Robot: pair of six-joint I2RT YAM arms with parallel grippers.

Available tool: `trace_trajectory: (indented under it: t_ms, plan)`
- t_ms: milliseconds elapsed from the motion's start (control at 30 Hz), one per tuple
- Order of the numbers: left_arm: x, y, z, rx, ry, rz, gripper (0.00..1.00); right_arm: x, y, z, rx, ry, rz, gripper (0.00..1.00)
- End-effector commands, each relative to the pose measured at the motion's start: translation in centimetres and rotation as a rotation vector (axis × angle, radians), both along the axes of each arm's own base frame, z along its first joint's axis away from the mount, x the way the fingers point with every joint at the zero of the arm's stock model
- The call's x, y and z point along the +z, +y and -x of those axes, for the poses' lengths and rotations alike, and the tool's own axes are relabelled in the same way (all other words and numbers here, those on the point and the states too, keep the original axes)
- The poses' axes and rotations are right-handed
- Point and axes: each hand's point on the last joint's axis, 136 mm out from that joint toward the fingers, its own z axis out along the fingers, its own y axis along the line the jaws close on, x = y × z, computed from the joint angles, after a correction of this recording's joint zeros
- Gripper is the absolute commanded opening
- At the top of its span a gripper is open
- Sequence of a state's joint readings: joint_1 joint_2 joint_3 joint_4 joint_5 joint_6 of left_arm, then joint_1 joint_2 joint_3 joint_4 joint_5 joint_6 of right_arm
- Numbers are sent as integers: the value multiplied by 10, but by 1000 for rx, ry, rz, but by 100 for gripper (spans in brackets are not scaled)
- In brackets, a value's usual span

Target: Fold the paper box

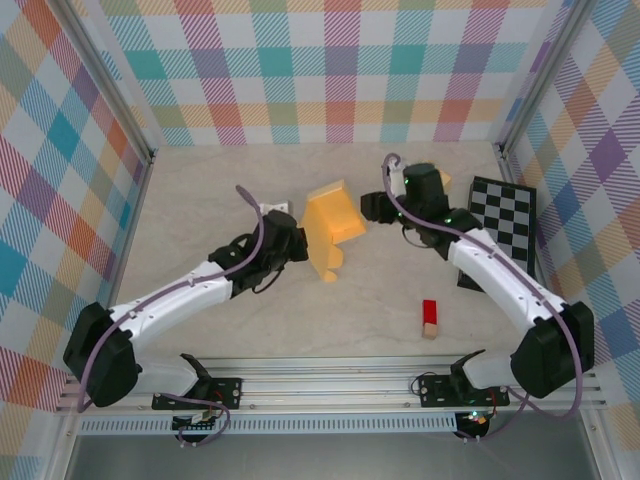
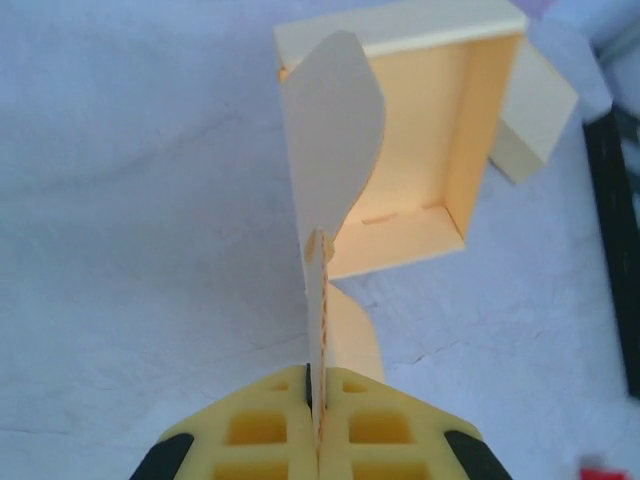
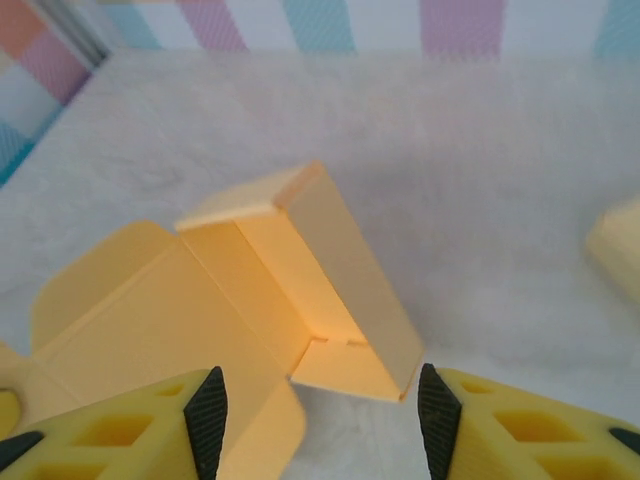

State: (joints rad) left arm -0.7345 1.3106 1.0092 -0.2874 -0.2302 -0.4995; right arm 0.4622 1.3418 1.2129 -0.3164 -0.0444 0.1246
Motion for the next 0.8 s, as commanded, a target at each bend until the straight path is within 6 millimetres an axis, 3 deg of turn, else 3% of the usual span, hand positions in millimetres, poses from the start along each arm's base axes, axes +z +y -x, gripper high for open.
trace_trajectory:
  t_ms: [0,100,233,333,533,767]
  plan:
    - [4,26,29,-258,37,-352,0,37,27,35,441,-204,185,57]
    - [24,27,41,-374,39,-420,0,51,42,63,719,-296,254,56]
    - [47,24,58,-503,-6,-427,0,61,54,82,945,-488,296,57]
    - [57,23,71,-584,-62,-423,0,63,63,82,1030,-551,290,58]
    - [60,23,80,-665,-123,-466,0,52,85,52,1076,-458,234,57]
    - [62,19,76,-696,-153,-527,0,27,114,64,1249,-465,206,56]
